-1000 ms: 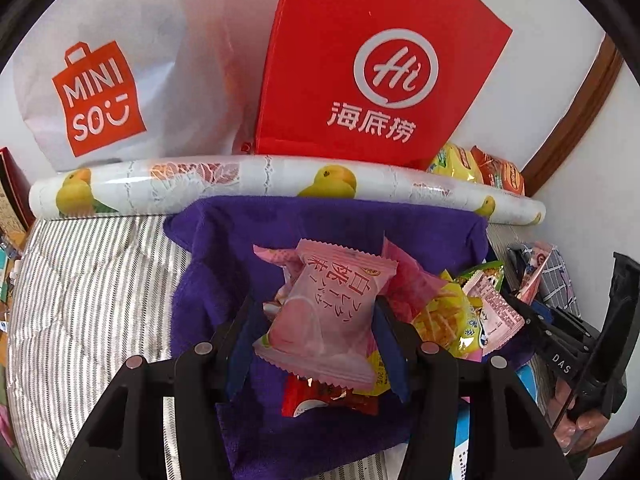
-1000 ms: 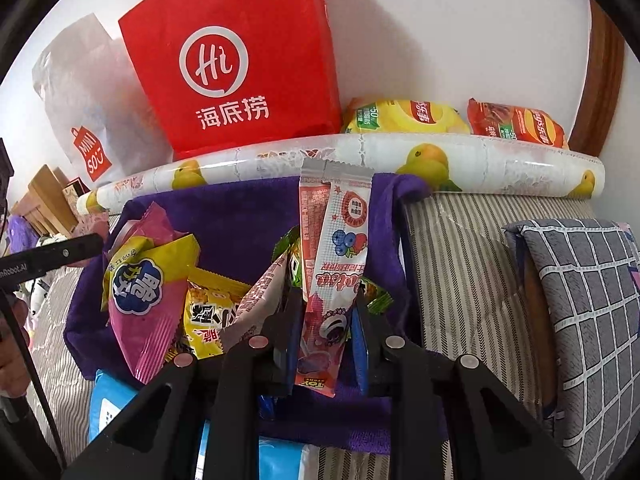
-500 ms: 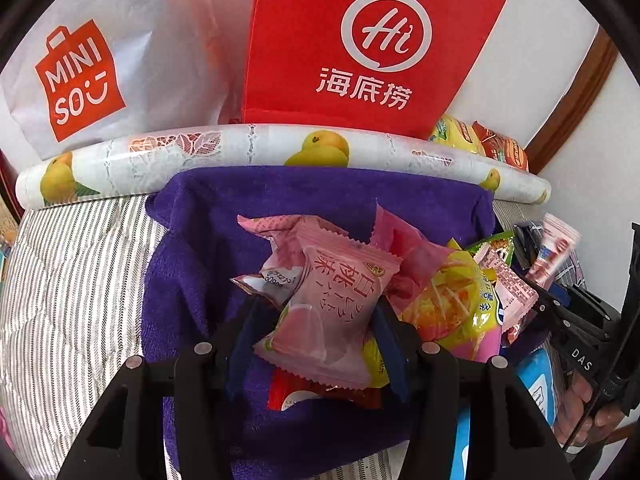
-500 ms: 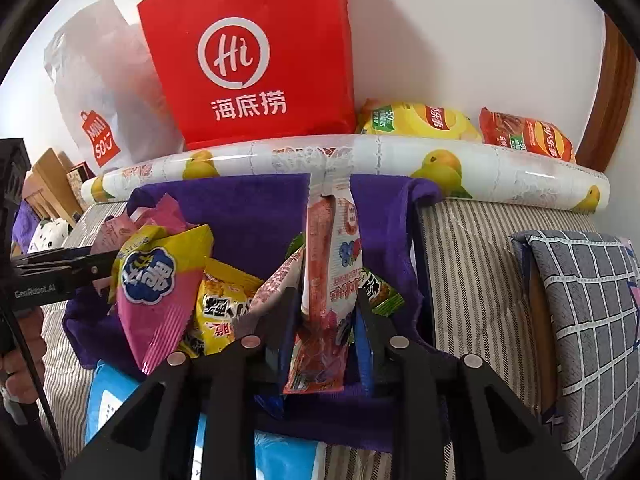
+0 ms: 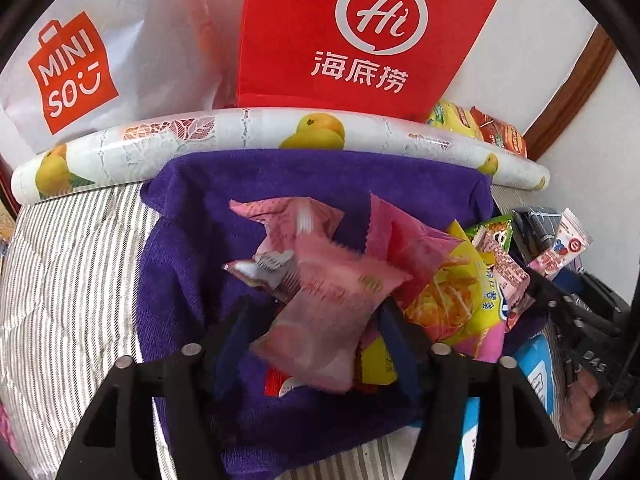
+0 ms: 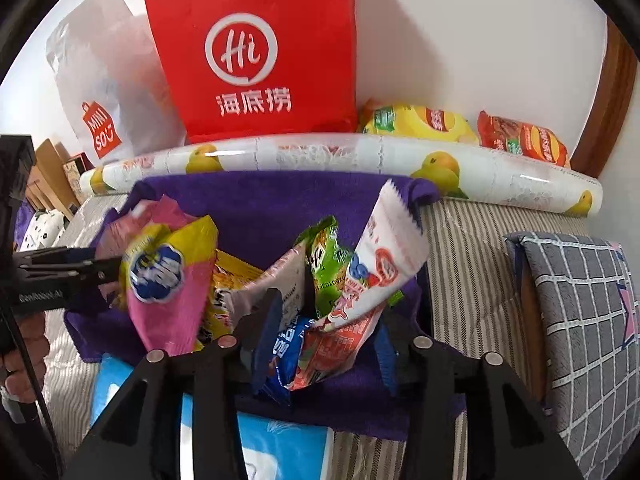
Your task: Organize snacks
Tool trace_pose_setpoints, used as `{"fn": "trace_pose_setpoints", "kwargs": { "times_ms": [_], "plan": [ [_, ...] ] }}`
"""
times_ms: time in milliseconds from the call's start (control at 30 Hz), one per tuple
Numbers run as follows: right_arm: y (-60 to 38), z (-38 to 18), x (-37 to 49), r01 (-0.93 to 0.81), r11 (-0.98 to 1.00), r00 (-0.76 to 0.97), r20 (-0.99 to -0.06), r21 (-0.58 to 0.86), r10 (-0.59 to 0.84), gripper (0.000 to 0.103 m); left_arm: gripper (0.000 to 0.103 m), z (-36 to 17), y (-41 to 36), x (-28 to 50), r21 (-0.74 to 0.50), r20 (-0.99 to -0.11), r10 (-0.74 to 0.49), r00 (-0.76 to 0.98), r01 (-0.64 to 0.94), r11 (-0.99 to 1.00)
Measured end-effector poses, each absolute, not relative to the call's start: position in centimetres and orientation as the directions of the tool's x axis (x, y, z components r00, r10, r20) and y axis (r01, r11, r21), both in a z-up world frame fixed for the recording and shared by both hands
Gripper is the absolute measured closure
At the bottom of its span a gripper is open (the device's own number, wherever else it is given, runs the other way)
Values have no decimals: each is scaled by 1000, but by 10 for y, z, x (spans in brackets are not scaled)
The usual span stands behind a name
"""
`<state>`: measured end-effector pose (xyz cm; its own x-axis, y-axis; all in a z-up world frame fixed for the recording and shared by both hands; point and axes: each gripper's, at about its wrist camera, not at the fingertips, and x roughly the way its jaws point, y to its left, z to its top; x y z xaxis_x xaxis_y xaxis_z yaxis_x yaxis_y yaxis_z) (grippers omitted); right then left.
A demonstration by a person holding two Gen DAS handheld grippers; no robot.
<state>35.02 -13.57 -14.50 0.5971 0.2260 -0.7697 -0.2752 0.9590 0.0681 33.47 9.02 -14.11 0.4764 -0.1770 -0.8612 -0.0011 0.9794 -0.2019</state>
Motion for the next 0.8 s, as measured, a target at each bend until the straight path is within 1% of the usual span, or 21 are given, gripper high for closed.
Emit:
{"fn": "trace_pose_setpoints", "kwargs": {
  "times_ms": [67,133,233,333,467,667,800],
  "plan": [
    [-135,-136,345,-282,956,618,-748,75,241,43,35,-136,91,332,-200,-858,-174,482,-2,980],
    [-134,-127,339,-295,952,636,-728,78,257,40,33,-128,91,327,-199,-852,-174,493,2,980],
    [-128,-117,332,-317,943,631,-721,97,286,40,33,-115,88,317,-196,-845,-176,505,14,981],
    [-122,-108,323,-327,942,639,-716,79,281,40,31,-100,86,305,-186,-837,-172,520,26,982],
    [-121,-94,305,-326,941,651,-700,94,295,40,31,-82,83,285,-179,-824,-168,542,32,983],
    [-127,-64,264,-279,954,689,-669,110,279,40,30,-61,62,248,-173,-805,-182,565,70,982],
    [-134,-46,232,-228,969,712,-662,96,234,39,29,-47,53,223,-165,-791,-178,585,76,983]
  ]
}}
